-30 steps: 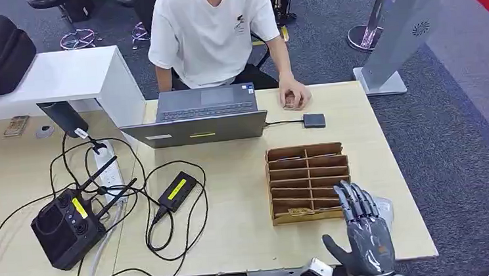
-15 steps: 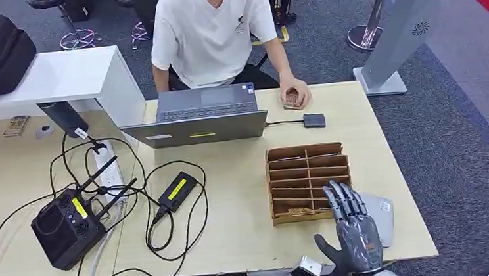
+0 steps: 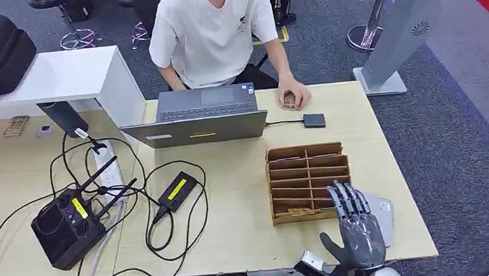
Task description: Pass the card to the sensor for recognition and then transmit it.
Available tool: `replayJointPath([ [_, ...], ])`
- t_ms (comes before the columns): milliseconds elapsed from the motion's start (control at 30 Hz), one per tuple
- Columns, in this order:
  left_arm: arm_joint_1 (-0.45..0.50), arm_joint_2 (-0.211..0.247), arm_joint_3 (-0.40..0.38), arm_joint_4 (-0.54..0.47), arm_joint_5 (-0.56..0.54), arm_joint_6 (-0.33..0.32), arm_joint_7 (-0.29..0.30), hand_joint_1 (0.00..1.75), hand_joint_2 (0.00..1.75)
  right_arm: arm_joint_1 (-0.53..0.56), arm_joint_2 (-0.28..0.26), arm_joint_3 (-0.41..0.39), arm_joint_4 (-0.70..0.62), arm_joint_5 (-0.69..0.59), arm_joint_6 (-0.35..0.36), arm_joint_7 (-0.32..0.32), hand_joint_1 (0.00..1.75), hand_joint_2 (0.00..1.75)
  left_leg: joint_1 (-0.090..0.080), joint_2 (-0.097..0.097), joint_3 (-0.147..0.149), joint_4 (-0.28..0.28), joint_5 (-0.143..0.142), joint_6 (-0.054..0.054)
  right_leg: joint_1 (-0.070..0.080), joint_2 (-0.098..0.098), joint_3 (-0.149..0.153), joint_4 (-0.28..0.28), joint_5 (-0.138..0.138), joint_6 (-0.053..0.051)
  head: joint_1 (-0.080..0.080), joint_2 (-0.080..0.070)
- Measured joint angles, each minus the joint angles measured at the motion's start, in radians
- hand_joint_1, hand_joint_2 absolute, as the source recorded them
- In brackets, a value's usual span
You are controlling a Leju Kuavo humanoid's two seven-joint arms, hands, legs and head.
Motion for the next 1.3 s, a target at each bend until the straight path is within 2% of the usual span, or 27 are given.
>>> replayJointPath([
  [367,0.000,0.003,0.000,0.000,0.000,-0.002,0.001,0.00,1.75,-0.008,0.022,-0.131,0.055,0.022,0.000,-0.027,0.00,1.75,0.000,0.000,0.000,0.000,0.000,0.000,0.000,0.000,0.000,0.000,0.000,0.000,0.000,0.000],
  [700,0.000,0.003,-0.001,0.000,0.000,-0.002,0.001,0.00,1.75,-0.012,0.036,-0.184,0.069,0.022,0.000,-0.058,0.00,1.75,0.000,0.000,0.000,0.000,0.000,0.000,0.000,0.000,0.000,0.000,0.000,0.000,0.000,0.000],
  [933,-0.001,0.003,-0.007,0.000,-0.003,-0.002,0.001,0.00,1.75,-0.038,0.053,-0.183,0.071,0.025,0.000,-0.055,0.00,1.75,0.000,0.000,0.000,0.000,0.000,0.000,0.000,0.000,0.000,0.000,0.000,0.000,0.000,0.000],
  [1300,-0.001,0.003,-0.010,0.000,-0.006,-0.003,0.002,0.00,1.75,-0.045,0.060,-0.123,0.046,0.022,-0.001,-0.031,0.00,1.75,0.000,0.000,0.000,0.000,0.000,0.000,0.000,0.000,0.000,0.000,0.000,0.000,0.000,0.000],
])
